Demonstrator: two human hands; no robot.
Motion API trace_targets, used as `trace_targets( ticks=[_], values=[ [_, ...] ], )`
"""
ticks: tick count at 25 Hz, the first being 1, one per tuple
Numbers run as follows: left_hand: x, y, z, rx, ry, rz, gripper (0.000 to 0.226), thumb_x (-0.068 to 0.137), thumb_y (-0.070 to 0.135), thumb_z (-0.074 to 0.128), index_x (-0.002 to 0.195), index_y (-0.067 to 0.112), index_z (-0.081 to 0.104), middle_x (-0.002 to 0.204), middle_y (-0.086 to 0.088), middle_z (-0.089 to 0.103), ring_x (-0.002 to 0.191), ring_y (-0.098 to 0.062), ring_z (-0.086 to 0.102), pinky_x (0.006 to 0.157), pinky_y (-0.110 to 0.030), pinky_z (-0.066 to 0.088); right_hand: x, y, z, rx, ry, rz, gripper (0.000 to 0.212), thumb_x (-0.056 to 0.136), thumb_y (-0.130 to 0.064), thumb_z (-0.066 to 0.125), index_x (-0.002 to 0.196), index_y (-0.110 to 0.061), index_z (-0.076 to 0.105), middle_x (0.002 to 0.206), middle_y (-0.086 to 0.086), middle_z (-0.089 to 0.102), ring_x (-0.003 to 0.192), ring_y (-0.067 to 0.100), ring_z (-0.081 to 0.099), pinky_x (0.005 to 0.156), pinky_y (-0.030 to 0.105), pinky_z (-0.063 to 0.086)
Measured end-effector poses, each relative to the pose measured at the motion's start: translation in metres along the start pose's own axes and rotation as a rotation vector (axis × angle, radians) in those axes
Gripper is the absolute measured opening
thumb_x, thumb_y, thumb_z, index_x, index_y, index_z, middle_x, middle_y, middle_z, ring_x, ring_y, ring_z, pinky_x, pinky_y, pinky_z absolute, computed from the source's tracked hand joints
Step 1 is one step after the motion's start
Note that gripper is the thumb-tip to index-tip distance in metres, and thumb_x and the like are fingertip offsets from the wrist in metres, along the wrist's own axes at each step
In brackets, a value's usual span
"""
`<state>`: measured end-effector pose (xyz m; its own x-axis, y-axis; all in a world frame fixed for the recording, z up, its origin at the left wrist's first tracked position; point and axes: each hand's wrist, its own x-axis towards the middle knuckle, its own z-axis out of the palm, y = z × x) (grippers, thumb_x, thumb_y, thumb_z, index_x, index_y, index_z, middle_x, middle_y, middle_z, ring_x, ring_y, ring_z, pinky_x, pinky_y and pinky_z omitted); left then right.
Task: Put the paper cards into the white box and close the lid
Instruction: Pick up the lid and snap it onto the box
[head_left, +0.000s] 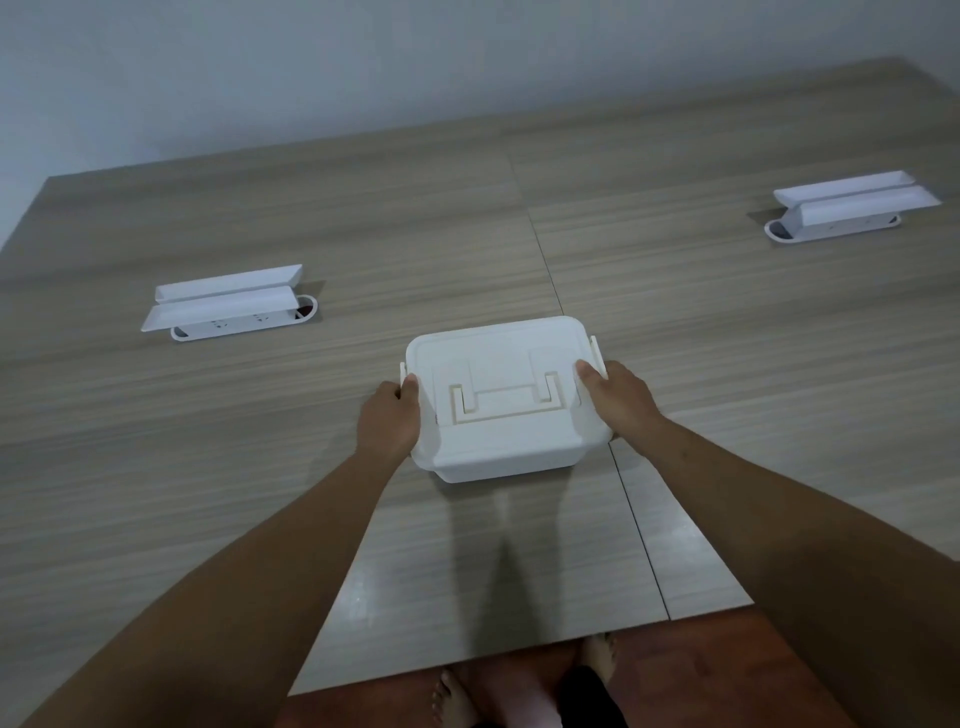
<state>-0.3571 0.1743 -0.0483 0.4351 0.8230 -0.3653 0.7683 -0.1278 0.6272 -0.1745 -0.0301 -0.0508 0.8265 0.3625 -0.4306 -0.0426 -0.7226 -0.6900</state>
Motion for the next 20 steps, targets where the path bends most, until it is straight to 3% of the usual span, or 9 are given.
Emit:
trace_targets(
  ticks=[3,8,16,20],
  values=[
    [-0.002,0.004,-0.004,-0.030,0.031,-0.009,0.045,0.099,0.037,0.036,0.084,0.002,0.059,0.076,-0.005,0.056,0.081,-0.030,0.057,0.068,-0.035,0.043,0.002,-0.005,0.006,0.018,0.081,0.001,0.051,0.095,-0.046,0.043,0.119,-0.005,0.059,0.116,0.015,0.064,0.093,0.030,0.059,0.074,0.033,0.043],
    [0.026,0.022,-0.016,0.032,0.048,0.012,0.047,0.102,0.028,0.034,0.109,-0.007,0.064,0.113,-0.025,0.066,0.108,-0.041,0.061,0.090,-0.042,0.047,0.033,-0.036,0.008,0.026,0.069,-0.028,0.038,0.092,-0.034,0.047,0.104,-0.002,0.066,0.111,0.017,0.067,0.100,0.035,0.063,0.074,0.033,0.043],
    [0.066,0.039,-0.023,0.069,0.031,-0.013,0.045,0.104,0.025,0.030,0.121,-0.007,0.056,0.126,-0.027,0.060,0.118,-0.041,0.056,0.096,-0.042,0.044,0.079,-0.073,0.018,-0.133,-0.016,-0.055,0.045,0.097,-0.034,0.039,0.128,-0.004,0.055,0.129,0.018,0.060,0.117,0.036,0.056,0.094,0.038,0.043],
    [0.058,0.055,-0.036,0.179,-0.008,-0.018,0.045,0.103,0.025,0.031,0.133,-0.005,0.047,0.139,-0.024,0.052,0.128,-0.040,0.049,0.101,-0.040,0.040,0.066,-0.086,0.006,-0.447,-0.018,-0.161,0.051,0.094,-0.037,0.043,0.134,-0.006,0.046,0.135,0.017,0.054,0.122,0.035,0.053,0.097,0.040,0.043]
  ],
)
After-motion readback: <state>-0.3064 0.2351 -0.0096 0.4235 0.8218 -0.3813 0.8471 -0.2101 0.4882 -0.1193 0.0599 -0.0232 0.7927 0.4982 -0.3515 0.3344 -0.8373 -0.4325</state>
